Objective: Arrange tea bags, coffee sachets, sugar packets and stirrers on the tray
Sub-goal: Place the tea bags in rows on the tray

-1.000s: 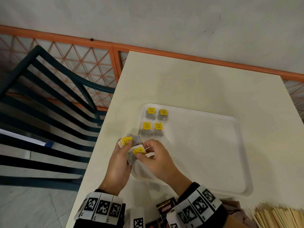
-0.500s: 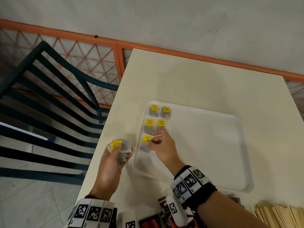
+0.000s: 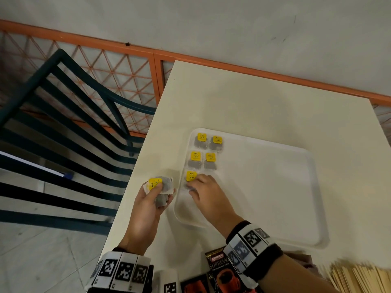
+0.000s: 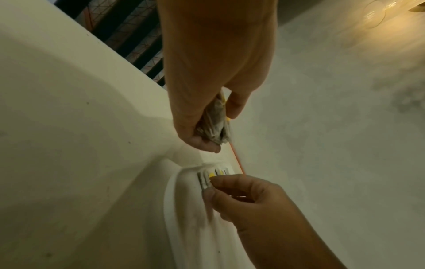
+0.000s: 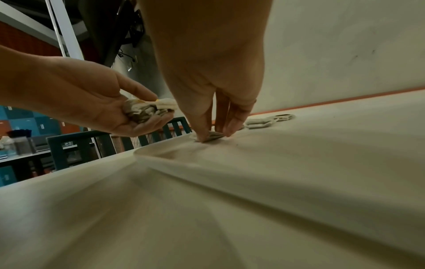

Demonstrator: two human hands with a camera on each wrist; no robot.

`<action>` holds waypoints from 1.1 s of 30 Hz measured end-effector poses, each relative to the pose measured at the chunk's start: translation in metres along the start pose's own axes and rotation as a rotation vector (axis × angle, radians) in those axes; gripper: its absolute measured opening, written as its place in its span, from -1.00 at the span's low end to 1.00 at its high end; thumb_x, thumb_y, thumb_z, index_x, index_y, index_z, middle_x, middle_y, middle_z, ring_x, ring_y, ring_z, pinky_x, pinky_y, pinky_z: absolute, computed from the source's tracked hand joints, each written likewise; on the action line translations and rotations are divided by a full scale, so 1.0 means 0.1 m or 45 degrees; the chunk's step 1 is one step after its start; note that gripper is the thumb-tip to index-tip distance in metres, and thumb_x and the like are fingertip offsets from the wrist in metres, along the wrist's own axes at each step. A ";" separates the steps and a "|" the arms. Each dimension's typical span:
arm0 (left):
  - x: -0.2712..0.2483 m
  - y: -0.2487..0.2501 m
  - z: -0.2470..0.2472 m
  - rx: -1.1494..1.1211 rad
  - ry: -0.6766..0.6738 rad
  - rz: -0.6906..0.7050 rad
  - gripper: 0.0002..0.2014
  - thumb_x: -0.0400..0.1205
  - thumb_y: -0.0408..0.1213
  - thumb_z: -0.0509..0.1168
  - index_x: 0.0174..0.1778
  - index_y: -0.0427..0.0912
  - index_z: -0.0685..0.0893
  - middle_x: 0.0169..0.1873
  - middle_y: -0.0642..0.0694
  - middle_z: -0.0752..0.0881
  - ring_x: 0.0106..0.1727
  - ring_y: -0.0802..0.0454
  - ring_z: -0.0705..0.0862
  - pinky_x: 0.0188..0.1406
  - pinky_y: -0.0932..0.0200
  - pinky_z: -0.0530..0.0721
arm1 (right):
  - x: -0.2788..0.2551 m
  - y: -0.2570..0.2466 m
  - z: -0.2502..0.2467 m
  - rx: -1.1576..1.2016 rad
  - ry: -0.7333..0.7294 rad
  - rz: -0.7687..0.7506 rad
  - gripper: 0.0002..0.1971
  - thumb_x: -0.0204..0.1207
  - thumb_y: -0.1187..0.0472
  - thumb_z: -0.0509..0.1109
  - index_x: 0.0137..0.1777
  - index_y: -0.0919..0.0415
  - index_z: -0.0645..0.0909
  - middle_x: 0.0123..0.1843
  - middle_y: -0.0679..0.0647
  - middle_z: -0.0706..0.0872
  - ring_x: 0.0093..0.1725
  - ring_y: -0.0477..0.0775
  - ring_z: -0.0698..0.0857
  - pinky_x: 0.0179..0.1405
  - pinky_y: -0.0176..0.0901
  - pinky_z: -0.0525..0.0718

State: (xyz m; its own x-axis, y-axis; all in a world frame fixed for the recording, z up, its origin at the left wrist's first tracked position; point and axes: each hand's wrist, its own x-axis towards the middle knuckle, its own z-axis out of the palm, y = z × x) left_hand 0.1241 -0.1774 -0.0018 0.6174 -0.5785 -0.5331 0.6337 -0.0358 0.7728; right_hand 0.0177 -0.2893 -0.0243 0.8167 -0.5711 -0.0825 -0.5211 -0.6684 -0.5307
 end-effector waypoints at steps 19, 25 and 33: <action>-0.11 -0.05 0.25 0.201 -0.180 0.027 -0.90 0.58 -0.40 0.30 -0.02 -0.18 0.64 -0.31 -0.23 0.67 -0.30 0.07 0.75 -0.03 0.04 0.64 | -0.18 -0.07 -0.31 1.022 0.083 0.386 -0.74 0.44 0.32 0.47 0.06 0.04 0.61 -0.22 -0.05 0.66 -0.20 0.02 0.65 -0.05 -0.22 0.65; -0.11 -0.03 0.26 0.325 -0.207 0.059 -0.92 0.55 -0.41 0.34 -0.13 -0.14 0.66 -0.42 -0.03 0.72 -0.37 0.11 0.70 -0.16 0.12 0.66 | -0.26 0.02 -0.42 0.764 0.033 0.290 -0.91 0.45 0.15 0.47 -0.16 0.09 0.60 -0.09 -0.02 0.60 -0.11 -0.14 0.64 -0.20 -0.47 0.56; -0.10 -0.04 0.26 0.368 -0.149 0.013 -0.95 0.59 -0.34 0.31 -0.12 -0.14 0.68 -0.45 -0.02 0.71 -0.35 0.10 0.73 -0.29 0.26 0.64 | -0.27 0.13 -0.46 0.825 -0.038 0.367 -0.83 0.43 0.27 0.45 -0.13 0.10 0.48 -0.29 0.22 0.69 -0.36 -0.04 0.59 -0.26 -0.29 0.55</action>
State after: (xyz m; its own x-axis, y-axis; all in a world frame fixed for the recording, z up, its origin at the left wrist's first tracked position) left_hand 0.1032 -0.1929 0.0097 0.5543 -0.6694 -0.4946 0.4589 -0.2500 0.8526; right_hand -0.0229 -0.3043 0.0095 0.6796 -0.6632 -0.3134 -0.4726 -0.0690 -0.8786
